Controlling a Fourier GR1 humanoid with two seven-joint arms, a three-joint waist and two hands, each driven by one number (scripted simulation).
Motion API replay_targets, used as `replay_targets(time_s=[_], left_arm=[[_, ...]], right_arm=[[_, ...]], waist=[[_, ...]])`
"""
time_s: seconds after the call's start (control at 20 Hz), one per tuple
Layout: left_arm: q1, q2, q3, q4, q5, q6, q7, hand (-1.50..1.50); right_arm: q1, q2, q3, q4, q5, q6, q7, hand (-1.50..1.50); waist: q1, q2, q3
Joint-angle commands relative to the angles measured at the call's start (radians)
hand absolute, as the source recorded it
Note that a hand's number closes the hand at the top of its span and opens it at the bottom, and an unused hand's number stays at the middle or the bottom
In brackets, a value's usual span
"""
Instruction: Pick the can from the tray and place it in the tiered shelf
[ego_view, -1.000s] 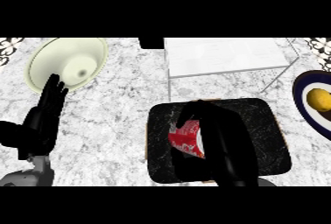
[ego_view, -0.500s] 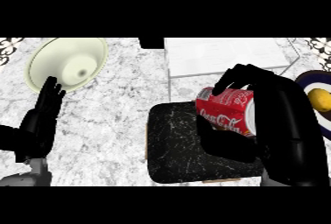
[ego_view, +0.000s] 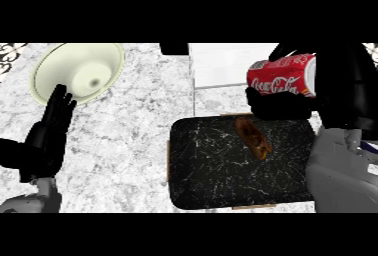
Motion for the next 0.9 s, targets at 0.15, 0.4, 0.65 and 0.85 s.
replay_targets(time_s=[0.15,0.4,0.65,0.85], left_arm=[[-0.036,-0.028,-0.013,-0.014,-0.037,0.034,0.056,0.00],[0.010,-0.013,-0.007,-0.073,-0.014,-0.008,0.064,0.00],[0.024,-0.020,0.004,-0.036,-0.011,-0.033,0.014,0.00],[-0.014,-0.032,0.009,-0.014,-0.024,-0.014,0.028,0.00]], right_arm=[[-0.032,-0.052,-0.121,0.232,-0.029,-0.124,-0.172,1.50],[-0.027,-0.037,-0.143,0.414,-0.005,-0.298,-0.301,1.50],[-0.106,-0.045,-0.175,0.601,-0.015,-0.405,-0.411,1.50],[-0.145,-0.033,-0.159,0.754,0.018,-0.479,-0.471,1.50]], waist=[[0.001,0.001,0.001],[0.008,0.001,0.001],[0.007,0.002,0.000],[0.008,0.002,0.000]])
